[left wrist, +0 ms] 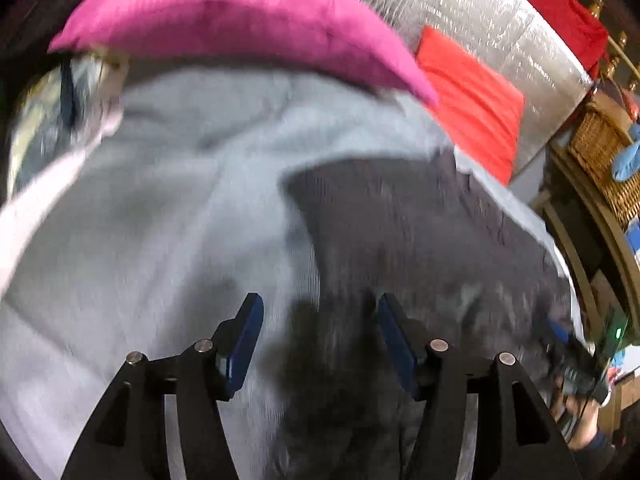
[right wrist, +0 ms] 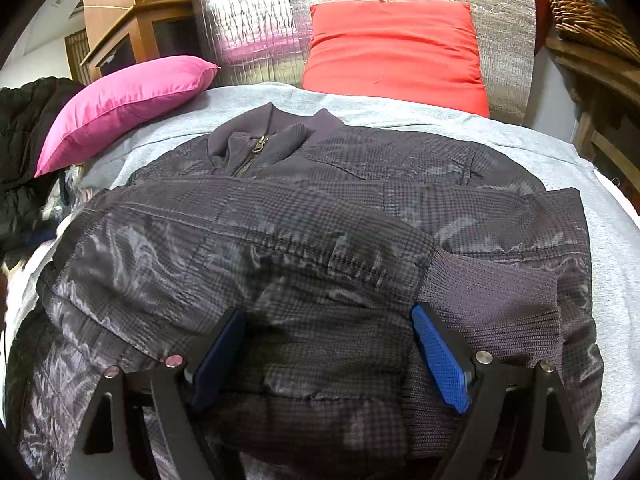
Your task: Fold large clothes
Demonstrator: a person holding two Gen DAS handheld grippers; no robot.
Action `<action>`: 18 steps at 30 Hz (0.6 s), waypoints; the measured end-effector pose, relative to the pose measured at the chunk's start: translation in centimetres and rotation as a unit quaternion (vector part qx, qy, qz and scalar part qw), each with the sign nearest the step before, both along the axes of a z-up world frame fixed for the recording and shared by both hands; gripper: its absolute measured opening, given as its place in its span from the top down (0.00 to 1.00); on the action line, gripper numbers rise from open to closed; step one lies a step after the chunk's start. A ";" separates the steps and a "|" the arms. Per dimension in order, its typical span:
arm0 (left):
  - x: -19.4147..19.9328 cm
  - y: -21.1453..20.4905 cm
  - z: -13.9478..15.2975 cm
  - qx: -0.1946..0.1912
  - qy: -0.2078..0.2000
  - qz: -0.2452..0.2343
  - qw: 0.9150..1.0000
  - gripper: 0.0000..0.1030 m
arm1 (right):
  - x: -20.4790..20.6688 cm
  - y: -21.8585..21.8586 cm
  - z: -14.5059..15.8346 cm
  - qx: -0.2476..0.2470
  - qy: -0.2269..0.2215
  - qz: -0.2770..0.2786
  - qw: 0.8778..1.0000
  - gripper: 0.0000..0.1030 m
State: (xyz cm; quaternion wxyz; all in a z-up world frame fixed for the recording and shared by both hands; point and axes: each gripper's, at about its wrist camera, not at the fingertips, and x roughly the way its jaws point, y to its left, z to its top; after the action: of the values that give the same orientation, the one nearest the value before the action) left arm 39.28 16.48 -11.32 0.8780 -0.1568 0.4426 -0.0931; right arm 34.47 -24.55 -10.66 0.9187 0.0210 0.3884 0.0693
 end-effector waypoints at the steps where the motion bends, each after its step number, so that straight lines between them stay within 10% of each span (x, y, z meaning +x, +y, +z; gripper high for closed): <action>1: -0.2 -0.1 -1.0 -0.003 0.013 -0.003 1.000 0.41 | 0.0 0.0 0.0 0.000 0.000 0.000 1.000 0.14; 6: -0.7 -1.0 -1.0 -0.019 0.008 -0.003 1.000 0.78 | 0.0 0.0 0.0 -0.001 0.000 0.000 1.000 0.14; 18: -2.8 0.3 -1.0 -0.039 -0.028 0.026 0.998 0.65 | 0.1 0.1 -0.1 -0.001 -0.002 -0.001 1.000 0.14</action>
State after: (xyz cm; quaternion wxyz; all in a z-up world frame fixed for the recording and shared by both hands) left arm 36.53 16.79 -12.28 0.8855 -0.2000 0.4092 -0.0918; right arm 34.58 -24.47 -10.76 0.9194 0.0207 0.3867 0.0681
